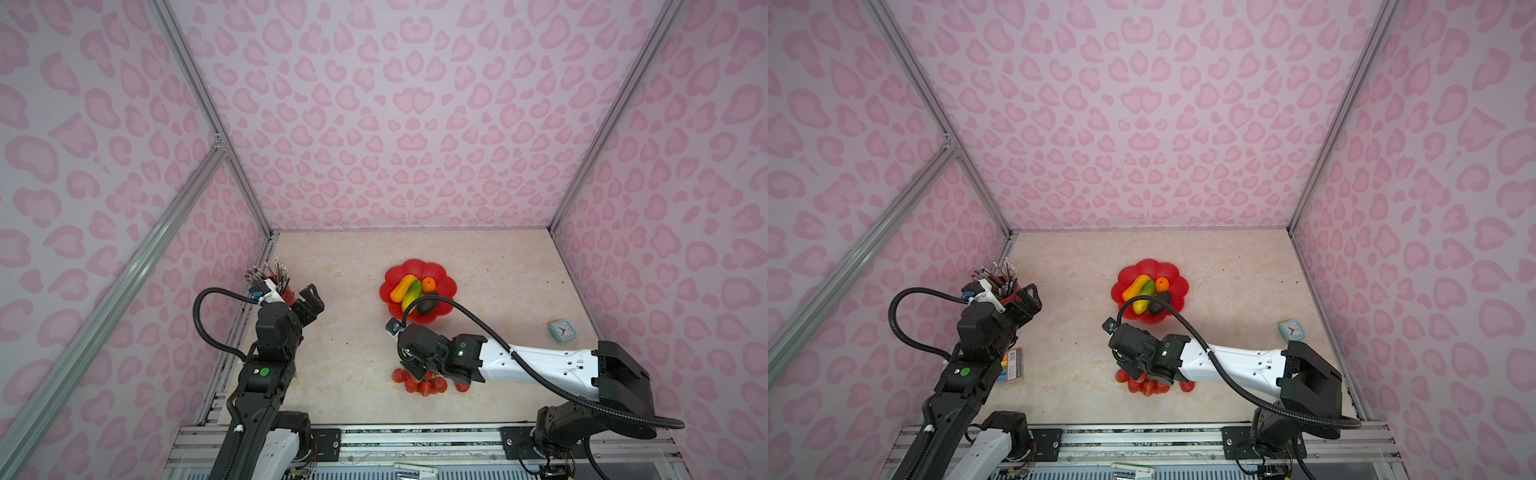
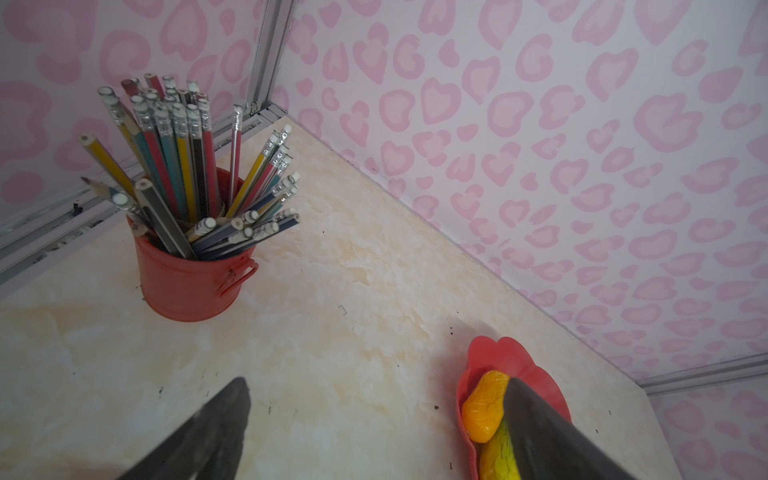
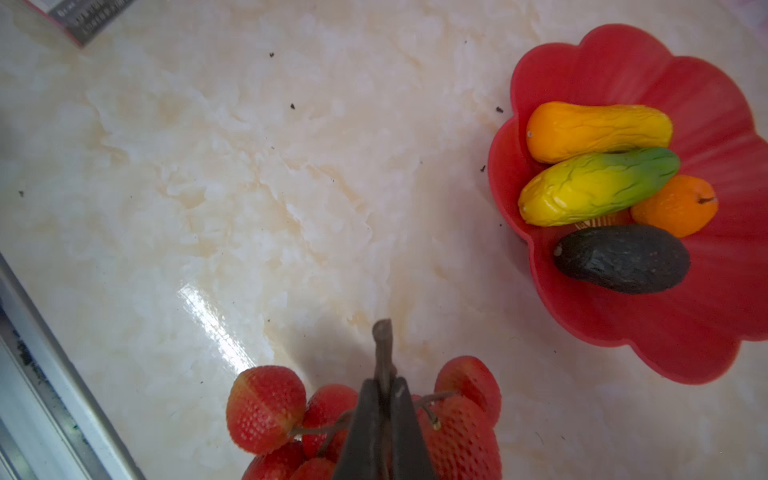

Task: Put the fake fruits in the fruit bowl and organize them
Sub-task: 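Lift the strawberry bunch into the red bowl and release it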

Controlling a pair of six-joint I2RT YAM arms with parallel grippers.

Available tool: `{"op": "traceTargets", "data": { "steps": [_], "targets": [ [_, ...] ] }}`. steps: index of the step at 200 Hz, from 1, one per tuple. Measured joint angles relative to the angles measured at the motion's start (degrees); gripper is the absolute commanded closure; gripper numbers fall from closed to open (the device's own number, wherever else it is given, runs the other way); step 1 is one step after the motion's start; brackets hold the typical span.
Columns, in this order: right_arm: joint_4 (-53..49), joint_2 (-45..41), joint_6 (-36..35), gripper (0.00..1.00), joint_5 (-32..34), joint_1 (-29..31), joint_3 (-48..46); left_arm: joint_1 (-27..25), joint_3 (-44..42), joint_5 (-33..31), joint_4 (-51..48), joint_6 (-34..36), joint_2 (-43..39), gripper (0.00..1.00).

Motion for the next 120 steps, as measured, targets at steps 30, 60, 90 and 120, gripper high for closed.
{"op": "traceTargets", "data": {
  "steps": [30,60,90,120],
  "targets": [
    [2.4,-3.3,3.0,1.0,1.8,0.0,-1.6,0.0,0.0,0.4,0.0,0.0,-0.2,0.04],
    [2.8,-7.0,4.9,1.0,4.0,-0.2,-2.0,0.0,0.0,0.9,0.0,0.0,-0.3,0.04],
    [3.6,-11.5,6.6,1.0,6.8,-0.3,-1.4,0.0,0.0,1.3,0.0,0.0,-0.4,0.04],
    [4.9,-14.3,7.3,1.0,8.6,-2.4,-0.8,0.0,-0.1,1.4,0.2,0.0,-0.4,0.04]
  ]
}}
